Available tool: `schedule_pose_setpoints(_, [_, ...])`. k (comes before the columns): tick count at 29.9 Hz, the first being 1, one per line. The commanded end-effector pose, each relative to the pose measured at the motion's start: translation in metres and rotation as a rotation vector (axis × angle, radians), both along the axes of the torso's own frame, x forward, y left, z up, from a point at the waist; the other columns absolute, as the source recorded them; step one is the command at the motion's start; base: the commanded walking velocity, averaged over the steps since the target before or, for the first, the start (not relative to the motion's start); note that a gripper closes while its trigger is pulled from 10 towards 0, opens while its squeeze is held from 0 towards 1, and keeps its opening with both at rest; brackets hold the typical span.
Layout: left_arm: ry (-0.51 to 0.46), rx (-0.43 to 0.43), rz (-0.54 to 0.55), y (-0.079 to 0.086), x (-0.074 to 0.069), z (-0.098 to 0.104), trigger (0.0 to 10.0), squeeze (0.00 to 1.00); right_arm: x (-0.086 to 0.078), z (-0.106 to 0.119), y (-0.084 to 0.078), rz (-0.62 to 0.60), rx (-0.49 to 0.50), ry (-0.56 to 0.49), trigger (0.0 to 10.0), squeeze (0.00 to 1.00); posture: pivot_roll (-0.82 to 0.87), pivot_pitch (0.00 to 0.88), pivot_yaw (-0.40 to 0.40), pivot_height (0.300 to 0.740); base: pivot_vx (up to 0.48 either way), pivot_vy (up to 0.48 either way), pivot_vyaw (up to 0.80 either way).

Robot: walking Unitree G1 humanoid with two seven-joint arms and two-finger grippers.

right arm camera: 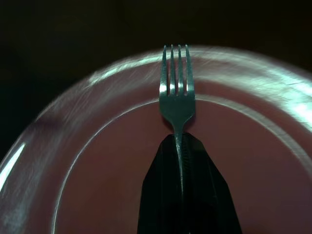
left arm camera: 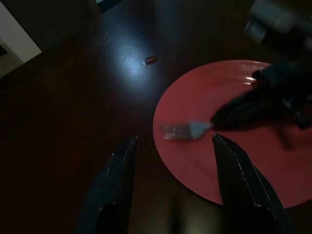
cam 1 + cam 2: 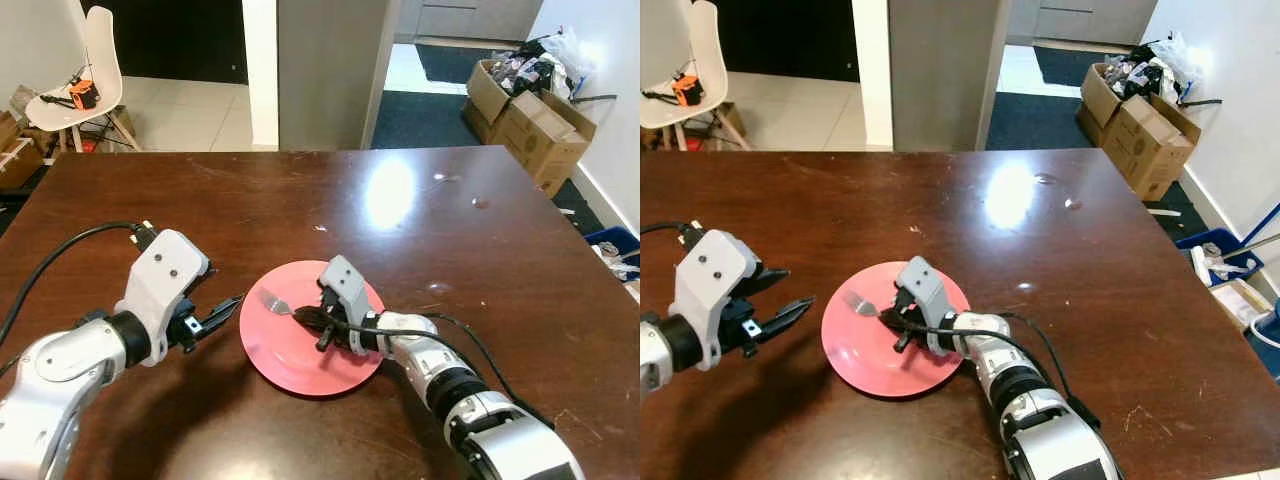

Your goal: Setting the table

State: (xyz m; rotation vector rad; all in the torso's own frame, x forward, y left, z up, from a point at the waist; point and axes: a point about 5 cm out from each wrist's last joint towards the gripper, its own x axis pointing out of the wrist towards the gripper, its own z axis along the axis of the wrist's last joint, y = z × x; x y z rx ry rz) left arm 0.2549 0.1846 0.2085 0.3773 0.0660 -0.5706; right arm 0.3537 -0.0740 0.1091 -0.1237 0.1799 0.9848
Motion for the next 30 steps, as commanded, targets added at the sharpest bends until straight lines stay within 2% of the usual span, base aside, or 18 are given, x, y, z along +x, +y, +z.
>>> schedule_pose_setpoints(1, [0.020, -0.022, 0.018, 0.001, 0.001, -0.005, 10.0, 0.00, 0.004, 0.015, -0.001, -0.042, 0.083, -0.060, 0.0, 0.00, 0.14, 0.067, 0.033, 0.740, 0.000, 0.000, 0.00])
schedule_pose_setpoints(2, [0.038, -0.037, 0.008, 0.003, 0.000, -0.006, 10.0, 0.00, 0.008, 0.032, -0.003, -0.102, 0.160, -0.137, 2.9, 0.00, 0.13, 0.066, 0.037, 0.740, 0.000, 0.000, 0.00])
schedule_pose_setpoints(4, [0.046, -0.036, -0.004, 0.004, -0.001, -0.006, 10.0, 0.00, 0.008, 0.039, -0.004, -0.130, 0.197, -0.162, 2.9, 0.00, 0.13, 0.066, 0.039, 0.740, 0.000, 0.000, 0.00])
schedule_pose_setpoints(5, [0.069, -0.019, -0.029, 0.006, -0.004, -0.009, 10.0, 0.00, 0.005, 0.051, -0.005, -0.180, 0.274, -0.209, 10.0, 0.00, 0.12, 0.063, 0.045, 0.740, 0.000, 0.000, 0.00])
schedule_pose_setpoints(7, [0.085, -0.002, -0.040, 0.008, -0.005, -0.012, 10.0, 0.00, 0.000, 0.061, -0.007, -0.229, 0.349, -0.243, 10.0, 0.00, 0.11, 0.060, 0.050, 0.740, 0.000, 0.000, 0.00])
schedule_pose_setpoints(10, [0.115, 0.011, -0.060, 0.004, -0.006, -0.019, 10.0, 0.00, -0.009, 0.067, -0.007, -0.285, 0.408, -0.277, 10.0, 0.00, 0.11, 0.058, 0.052, 0.740, 0.000, 0.000, 0.00])
schedule_pose_setpoints(15, [0.174, 0.000, -0.092, -0.006, -0.007, -0.035, 10.0, 0.00, -0.019, 0.064, -0.005, -0.330, 0.418, -0.295, 10.0, 0.00, 0.09, 0.054, 0.054, 0.740, 0.000, 0.000, 0.00])
schedule_pose_setpoints(17, [0.227, 0.032, -0.126, -0.017, -0.008, -0.057, 10.0, 0.00, -0.030, 0.062, -0.007, -0.414, 0.433, -0.302, 10.0, 0.00, 0.07, 0.045, 0.052, 0.740, 0.000, 0.000, 0.00])
schedule_pose_setpoints(20, [0.227, 0.027, -0.137, -0.024, -0.008, -0.063, 10.0, 0.00, -0.036, 0.064, -0.011, -0.472, 0.431, -0.317, 10.0, 0.00, 0.07, 0.042, 0.050, 0.740, 0.000, 0.000, 0.00])
schedule_pose_setpoints(22, [0.177, -0.031, -0.081, -0.027, -0.002, -0.060, 10.0, 0.00, -0.040, 0.066, -0.014, -0.510, 0.411, -0.347, 10.0, 0.00, 0.06, 0.037, 0.046, 0.740, 0.000, 0.000, 0.00])
schedule_pose_setpoints(23, [0.177, -0.031, -0.081, -0.027, -0.002, -0.060, 10.0, 0.00, -0.040, 0.066, -0.014, -0.510, 0.411, -0.347, 10.0, 0.00, 0.06, 0.037, 0.046, 0.740, 0.000, 0.000, 0.00])
schedule_pose_setpoints(24, [0.141, -0.087, -0.003, -0.028, 0.005, -0.057, 10.0, 0.00, -0.042, 0.067, -0.015, -0.533, 0.396, -0.359, 10.0, 0.00, 0.06, 0.033, 0.044, 0.740, 0.000, 0.000, 0.00])
schedule_pose_setpoints(26, [0.121, -0.114, 0.036, -0.028, 0.009, -0.056, 10.0, 0.00, -0.042, 0.067, -0.015, -0.543, 0.388, -0.362, 10.0, 0.00, 0.06, 0.033, 0.044, 0.740, 0.000, 0.000, 0.00])
schedule_pose_setpoints(27, [0.083, -0.170, 0.122, -0.026, 0.015, -0.054, 10.0, 0.00, -0.043, 0.066, -0.015, -0.559, 0.374, -0.364, 10.0, 0.00, 0.06, 0.029, 0.042, 0.740, 0.000, 0.000, 0.00])
schedule_pose_setpoints(30, [0.067, -0.206, 0.217, -0.022, 0.019, -0.056, 10.0, 0.00, -0.043, 0.064, -0.016, -0.572, 0.354, -0.376, 10.0, 0.00, 0.06, 0.025, 0.039, 0.740, 0.000, 0.000, 0.00])
